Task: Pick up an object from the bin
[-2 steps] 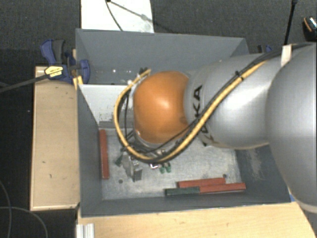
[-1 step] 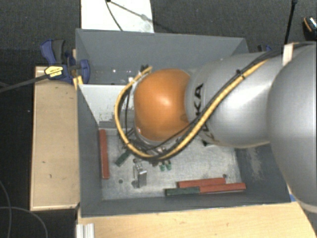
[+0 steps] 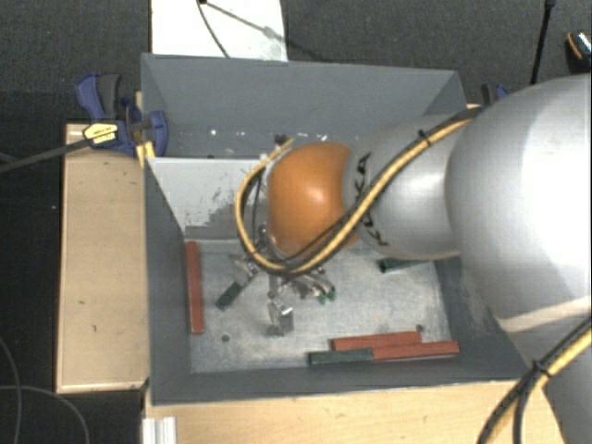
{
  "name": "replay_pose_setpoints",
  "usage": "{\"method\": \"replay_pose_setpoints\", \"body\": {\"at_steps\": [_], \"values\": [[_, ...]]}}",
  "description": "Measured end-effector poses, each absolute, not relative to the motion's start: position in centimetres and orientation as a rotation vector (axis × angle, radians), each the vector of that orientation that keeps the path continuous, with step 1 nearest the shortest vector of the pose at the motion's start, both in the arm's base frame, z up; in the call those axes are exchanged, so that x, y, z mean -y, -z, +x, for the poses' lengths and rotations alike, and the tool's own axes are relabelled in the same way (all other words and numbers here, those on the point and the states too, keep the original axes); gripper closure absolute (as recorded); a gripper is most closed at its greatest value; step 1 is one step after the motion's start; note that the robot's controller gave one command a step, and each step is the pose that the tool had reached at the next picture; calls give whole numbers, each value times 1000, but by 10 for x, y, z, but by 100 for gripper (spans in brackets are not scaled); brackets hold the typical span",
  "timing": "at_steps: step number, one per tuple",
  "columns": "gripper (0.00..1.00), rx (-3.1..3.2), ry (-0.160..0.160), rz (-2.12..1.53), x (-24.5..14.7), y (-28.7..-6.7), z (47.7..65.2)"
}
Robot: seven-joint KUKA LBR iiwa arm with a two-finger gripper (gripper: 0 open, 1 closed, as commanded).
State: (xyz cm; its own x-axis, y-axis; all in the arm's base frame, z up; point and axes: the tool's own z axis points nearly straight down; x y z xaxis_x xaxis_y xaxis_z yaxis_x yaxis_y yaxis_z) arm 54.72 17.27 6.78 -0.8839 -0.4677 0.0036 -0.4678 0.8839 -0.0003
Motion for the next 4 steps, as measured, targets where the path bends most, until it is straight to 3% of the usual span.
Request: {"method": "replay_pose_setpoints", "body": {"at_steps": [1, 2, 3, 4], "values": [[0, 3093, 5, 586, -226, -71, 562], [0, 3044, -3, 779, -147, -70, 566], [100, 3044, 2, 781, -151, -71, 565], [100, 3039, 1, 847, -167, -278, 571]]}}
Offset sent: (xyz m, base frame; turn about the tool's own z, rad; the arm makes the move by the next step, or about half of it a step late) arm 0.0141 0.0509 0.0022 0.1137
